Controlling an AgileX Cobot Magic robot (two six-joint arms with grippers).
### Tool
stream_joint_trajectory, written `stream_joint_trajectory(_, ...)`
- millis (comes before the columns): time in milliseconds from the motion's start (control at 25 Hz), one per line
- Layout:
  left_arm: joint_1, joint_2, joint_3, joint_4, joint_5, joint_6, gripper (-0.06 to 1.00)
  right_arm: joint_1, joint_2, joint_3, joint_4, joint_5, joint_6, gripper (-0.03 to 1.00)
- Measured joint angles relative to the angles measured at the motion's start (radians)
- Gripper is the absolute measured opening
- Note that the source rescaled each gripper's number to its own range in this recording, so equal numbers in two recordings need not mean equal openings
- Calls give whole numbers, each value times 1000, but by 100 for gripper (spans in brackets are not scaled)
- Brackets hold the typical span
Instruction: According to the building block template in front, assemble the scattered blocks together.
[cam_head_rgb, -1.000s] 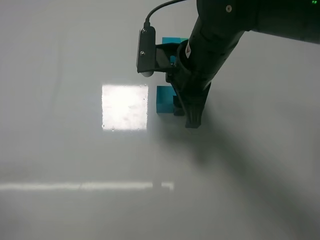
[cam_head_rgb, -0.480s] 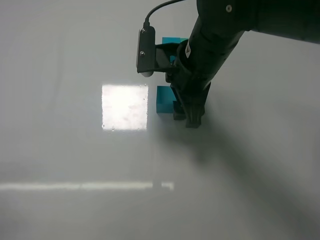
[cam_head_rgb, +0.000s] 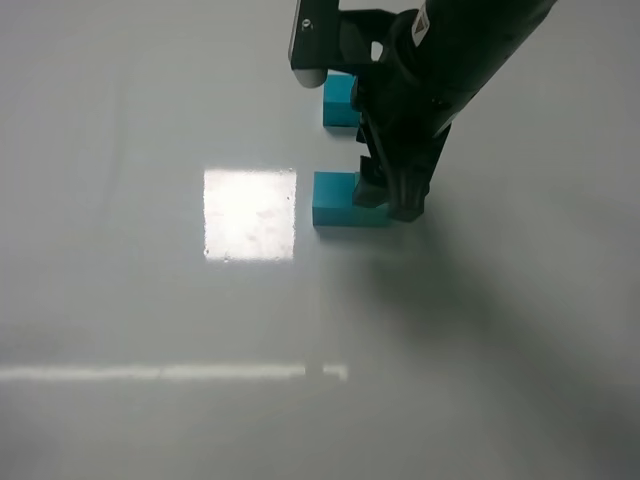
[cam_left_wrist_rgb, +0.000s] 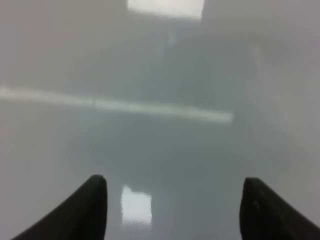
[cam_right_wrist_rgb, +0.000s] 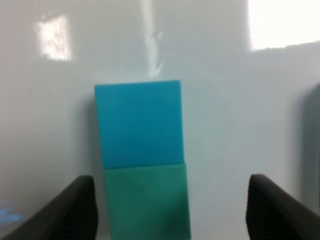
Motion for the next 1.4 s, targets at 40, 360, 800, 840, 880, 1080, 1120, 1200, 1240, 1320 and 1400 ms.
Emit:
stream_joint_trajectory(40, 0, 0, 0, 0, 0, 0, 52, 0, -15, -1, 21, 0, 0, 60)
stream_joint_trajectory(360, 0, 0, 0, 0, 0, 0, 52, -37, -63, -6, -91, -5, 241, 60)
stream_joint_trajectory(800, 0, 0, 0, 0, 0, 4, 52, -589, -73, -44, 23, 24, 571, 60)
stream_joint_trajectory(840, 0, 0, 0, 0, 0, 4, 52, -638, -79, -47, 64, 33, 571, 60)
stream_joint_trajectory(880, 0, 0, 0, 0, 0, 4, 52, -694, -84, -49, 105, 41, 568, 60)
stream_joint_trajectory(1080, 0, 0, 0, 0, 0, 4, 52, -821, -137, -50, 239, 66, 532, 60)
stream_joint_trajectory(1120, 0, 0, 0, 0, 0, 4, 52, -825, -152, -50, 225, 76, 544, 60)
stream_joint_trajectory(1200, 0, 0, 0, 0, 0, 4, 52, -825, -200, -7, 188, 74, 563, 60)
stream_joint_trajectory(1240, 0, 0, 0, 0, 0, 3, 52, -825, -226, 34, 165, 71, 574, 60)
stream_joint_trajectory(1320, 0, 0, 0, 0, 0, 3, 52, -826, -298, 134, 133, 50, 597, 58)
stream_joint_trajectory(1400, 0, 0, 0, 0, 0, 3, 52, -826, -368, 247, 121, 18, 622, 54)
